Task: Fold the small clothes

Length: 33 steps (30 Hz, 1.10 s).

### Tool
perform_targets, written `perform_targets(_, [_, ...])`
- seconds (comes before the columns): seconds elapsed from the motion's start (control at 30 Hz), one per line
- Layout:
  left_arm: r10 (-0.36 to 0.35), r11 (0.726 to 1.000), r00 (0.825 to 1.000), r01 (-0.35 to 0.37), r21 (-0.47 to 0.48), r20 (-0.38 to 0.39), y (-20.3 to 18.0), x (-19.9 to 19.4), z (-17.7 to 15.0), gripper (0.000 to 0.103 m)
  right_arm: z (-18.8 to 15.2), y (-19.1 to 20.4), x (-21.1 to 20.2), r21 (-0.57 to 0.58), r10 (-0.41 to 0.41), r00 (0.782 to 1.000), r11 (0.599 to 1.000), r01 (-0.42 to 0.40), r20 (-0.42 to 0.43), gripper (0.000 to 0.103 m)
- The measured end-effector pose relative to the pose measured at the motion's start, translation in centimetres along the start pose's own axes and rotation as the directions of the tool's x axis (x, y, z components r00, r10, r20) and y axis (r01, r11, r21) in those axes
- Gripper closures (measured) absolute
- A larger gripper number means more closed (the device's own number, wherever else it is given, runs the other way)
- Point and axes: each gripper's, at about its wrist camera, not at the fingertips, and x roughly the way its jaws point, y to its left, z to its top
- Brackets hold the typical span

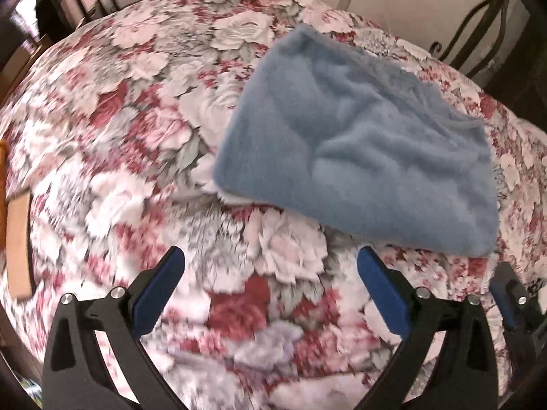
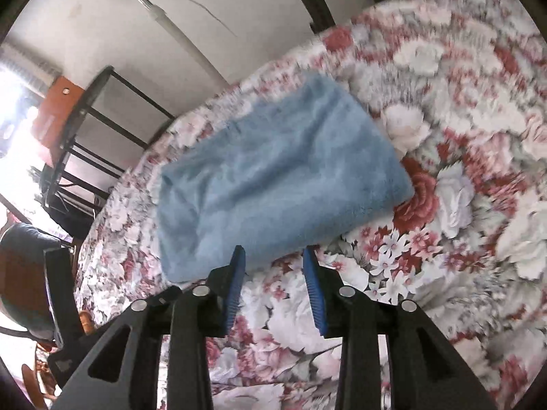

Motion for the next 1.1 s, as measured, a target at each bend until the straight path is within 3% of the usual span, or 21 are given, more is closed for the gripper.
perform_targets(0.07, [0.025,1.0,1.0,-0.024,0.008,-0.012,0.3,-0.7,0.6,0.005,-0.6,0.7,-1.0,-0.047,-0.026,0.999,0.999,0.027,0.024,0.061])
perform_targets(0.17, [0.022,1.0,0.991,-0.021,-0.008,0.133,1.5,-1.6,1.3,0.005,-0.7,1.3,-1.0,-0.126,-0.08,0.996,0.988,0.085,0.043,0.06])
perform_targets(0.2, [0.04,0.999,0.988,-0.04,-0.002,0.147,1.4,-1.2,1.3,0.005,-0.7,1.2,-0.9,-0.13,-0.084,0.996,0.988,0.088,0.042,0.06])
perform_targets(0.3, [0.053,0.994,0.992,-0.063,0.086,0.115,0.3,0.7,2.2,0.005,-0.1,2.1,0.8,-0.189,-0.098,0.995,0.977,0.103,0.036,0.06])
perform_targets(0.4, [0.139,0.975,0.971,-0.168,0.142,0.195,-0.8,1.5,3.7,0.005,0.8,3.3,3.2,-0.243,-0.121,0.992,0.962,0.123,0.021,0.06])
perform_targets(0.63, [0.118,0.975,0.991,-0.127,0.183,0.059,-2.9,7.9,7.3,0.005,2.5,3.4,8.8,-0.276,-0.18,0.983,0.947,0.165,-0.032,0.06])
perform_targets(0.77, [0.142,0.973,0.99,-0.135,0.187,-0.022,-3.5,12.1,8.1,0.004,2.3,1.6,11.9,-0.257,-0.22,0.968,0.949,0.184,-0.119,0.059])
perform_targets(0.93, [0.196,0.957,0.981,-0.193,0.217,0.01,-4.5,12.9,8.1,0.004,2.5,1.3,13.5,-0.272,-0.23,0.96,0.945,0.181,-0.162,0.056])
perform_targets(1.1, [0.1,0.987,0.994,-0.105,0.123,0.045,-2.7,10.1,10.2,0.004,5.5,1.6,10.3,-0.161,-0.097,0.994,0.983,0.088,-0.05,0.057])
